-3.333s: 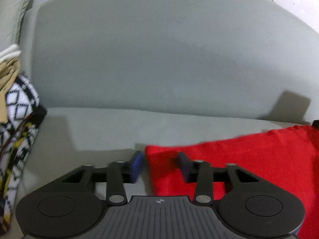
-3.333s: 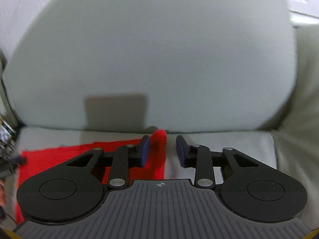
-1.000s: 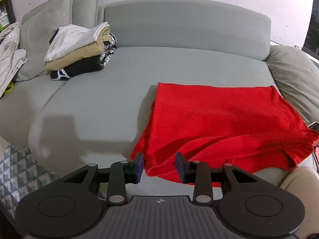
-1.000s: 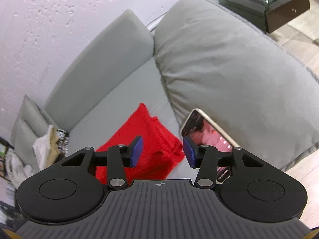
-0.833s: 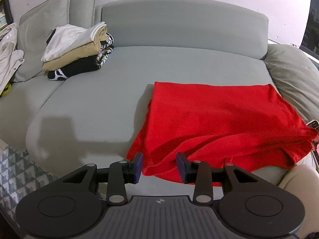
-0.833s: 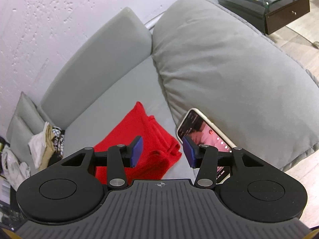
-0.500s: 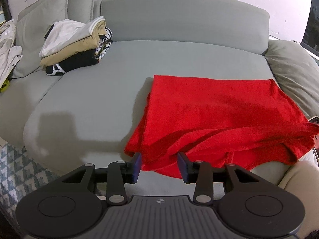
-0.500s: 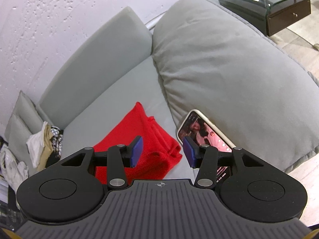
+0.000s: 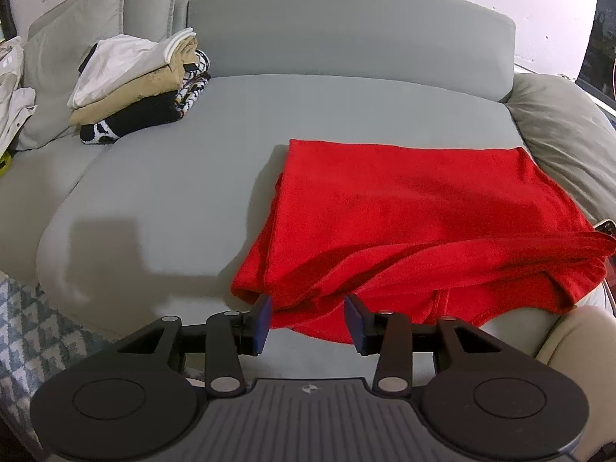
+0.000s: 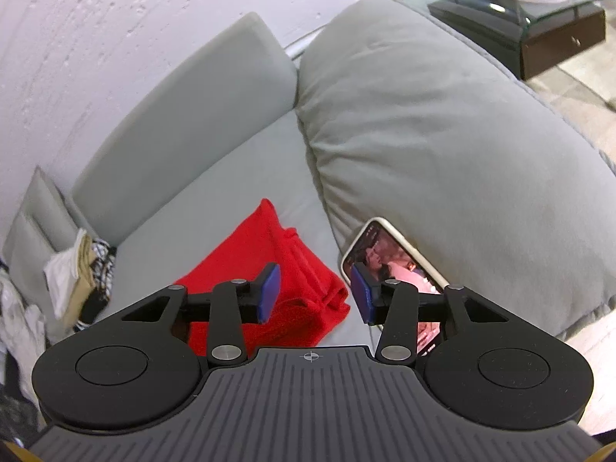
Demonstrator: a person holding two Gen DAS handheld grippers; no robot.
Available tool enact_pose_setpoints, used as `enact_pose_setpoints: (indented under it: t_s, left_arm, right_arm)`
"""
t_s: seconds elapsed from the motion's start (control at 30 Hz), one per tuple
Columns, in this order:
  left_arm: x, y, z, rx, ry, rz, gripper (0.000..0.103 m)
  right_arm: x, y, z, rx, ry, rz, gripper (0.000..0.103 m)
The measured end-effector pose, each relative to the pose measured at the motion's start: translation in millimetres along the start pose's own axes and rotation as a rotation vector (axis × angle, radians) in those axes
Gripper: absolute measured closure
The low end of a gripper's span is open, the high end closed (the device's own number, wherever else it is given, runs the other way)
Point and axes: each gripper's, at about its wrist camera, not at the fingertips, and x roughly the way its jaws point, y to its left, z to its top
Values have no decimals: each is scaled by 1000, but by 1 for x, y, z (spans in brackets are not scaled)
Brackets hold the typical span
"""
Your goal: Fold clothes
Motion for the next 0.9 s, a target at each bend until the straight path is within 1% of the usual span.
enact_pose_setpoints:
  t_s: [0.03, 0.07, 0.13, 0.23, 0.27, 0.37, 0.4, 0.47, 0.53, 0.57, 0.6, 0.63, 0.67, 0.7, 0.73, 0.77, 0.8, 0.83, 0.87, 0.9]
  left_arm:
    - [0, 0, 0, -2, 1, 1, 62]
    - [1, 1, 0, -4, 3, 2, 62]
    - [2, 1, 0, -5, -1, -1, 61]
    - [5, -4, 5, 12, -14, -26, 62]
    - [6, -7, 9, 24, -22, -39, 62]
    - [13, -16, 25, 61, -71, -62, 62]
    - [19, -18, 32, 65, -82, -59, 62]
    - [32, -23, 45, 69, -101, -50, 63]
    - [49, -31, 55, 85, -99, -62, 64]
    - [56, -34, 57, 93, -86, -79, 65]
    - [63, -39, 55, 121, -43, -115, 69]
    - [70, -44, 52, 150, 2, -151, 78]
    - [76, -50, 46, 202, 101, -201, 86]
    - [72, -55, 36, 277, 145, -230, 90]
    - [60, -56, 28, 344, 143, -234, 89]
    - [48, -57, 20, 408, 141, -238, 88]
    - [38, -50, 15, 395, 137, -245, 88]
    - [28, -44, 10, 383, 132, -252, 83]
    - [18, -37, 4, 370, 127, -258, 78]
    - [10, -29, 1, 344, 107, -240, 75]
  right_arm:
    - [1, 2, -1, -14, -4, -2, 67]
    - [3, 5, -2, -27, -5, -5, 67]
    - [7, 9, -3, -54, -6, -6, 76]
    - [24, 20, -6, -93, 32, 9, 83]
    - [31, 24, -8, -107, 50, 14, 84]
    - [69, 48, -14, -200, 154, 25, 84]
    - [82, 57, -16, -232, 190, 28, 84]
    - [109, 73, -18, -302, 214, 16, 84]
    - [135, 87, -16, -348, 223, -13, 84]
    - [148, 90, -15, -354, 244, -40, 84]
    - [159, 90, -15, -355, 274, -61, 83]
    - [170, 88, -19, -354, 326, -79, 83]
    - [177, 85, -24, -352, 384, -95, 84]
    - [172, 83, -29, -376, 406, -94, 84]
    - [164, 81, -33, -406, 419, -89, 84]
    - [152, 78, -38, -429, 456, -96, 84]
    - [138, 72, -42, -426, 486, -94, 83]
    - [123, 64, -44, -415, 497, -80, 82]
    - [106, 56, -44, -403, 488, -62, 81]
    - [89, 46, -43, -384, 459, -45, 76]
